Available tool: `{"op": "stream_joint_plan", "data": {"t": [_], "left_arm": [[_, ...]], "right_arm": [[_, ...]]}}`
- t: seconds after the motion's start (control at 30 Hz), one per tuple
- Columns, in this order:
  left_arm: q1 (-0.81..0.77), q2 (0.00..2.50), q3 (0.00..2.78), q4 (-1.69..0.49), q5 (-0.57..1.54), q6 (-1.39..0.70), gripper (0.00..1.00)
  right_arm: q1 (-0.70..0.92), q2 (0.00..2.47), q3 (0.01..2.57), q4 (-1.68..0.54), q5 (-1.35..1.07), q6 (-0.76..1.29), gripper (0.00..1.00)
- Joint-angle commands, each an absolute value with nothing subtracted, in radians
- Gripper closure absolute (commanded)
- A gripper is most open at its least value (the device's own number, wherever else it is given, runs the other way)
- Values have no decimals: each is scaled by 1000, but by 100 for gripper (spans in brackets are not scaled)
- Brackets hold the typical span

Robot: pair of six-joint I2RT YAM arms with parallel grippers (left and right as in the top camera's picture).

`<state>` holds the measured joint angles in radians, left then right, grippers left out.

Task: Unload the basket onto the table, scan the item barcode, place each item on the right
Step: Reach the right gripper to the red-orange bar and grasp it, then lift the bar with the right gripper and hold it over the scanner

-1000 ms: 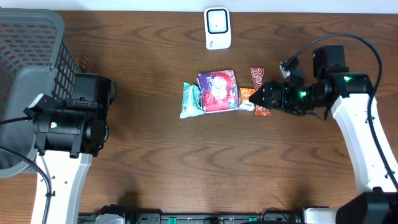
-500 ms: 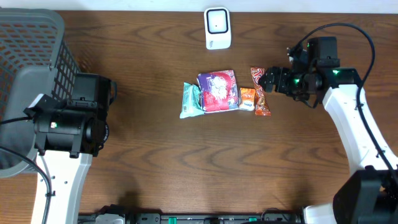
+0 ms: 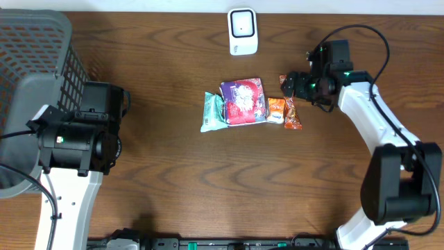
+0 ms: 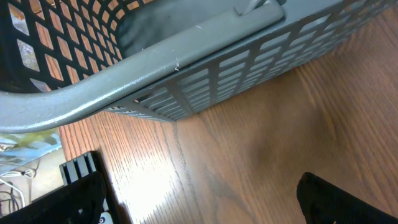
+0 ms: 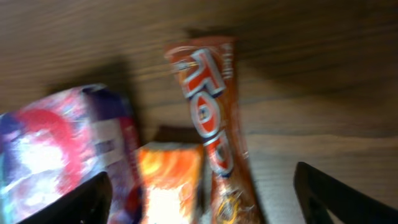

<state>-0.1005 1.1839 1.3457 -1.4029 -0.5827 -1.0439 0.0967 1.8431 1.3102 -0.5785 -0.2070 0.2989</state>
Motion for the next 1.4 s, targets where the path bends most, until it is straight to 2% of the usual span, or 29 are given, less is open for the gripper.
{"op": "stream_joint_plan", "data": {"t": [0.0,0.4,0.47,0.53,0.6,0.9,1.1,1.2,1.37], "left_arm": [[-96,1188,1341,-1406,-606,-1048,2],[-96,1188,1341,-1406,-607,-1048,2],[-96,1188,1341,-1406,-607,-1048,2],[-96,1188,1341,-1406,-607,-1048,2],[-96,1188,1341,-1406,-607,-1048,2],[-96,1188,1341,-1406,-607,-1048,2],[-96,1188,1341,-1406,-607,-1048,2],[-96,1188,1341,-1406,-607,-1048,2],[-96,1188,1341,-1406,-606,-1048,2]], "right_arm": [[100,1889,1328,-566,-107,298,19],[123,2066,1328,-467,-105,278,25],[128,2086,1328,-463,-99,272,39],[131,2101,1328,-470,-67,277,79],[132,2104,1328,-478,-54,282,99],[133,2037,1412,-550,-63,284,99],[133,1979,1561,-542,-243,298,99],[135,1979,1597,-483,-254,378,99],[165,1982,1596,-265,-252,531,99]]}}
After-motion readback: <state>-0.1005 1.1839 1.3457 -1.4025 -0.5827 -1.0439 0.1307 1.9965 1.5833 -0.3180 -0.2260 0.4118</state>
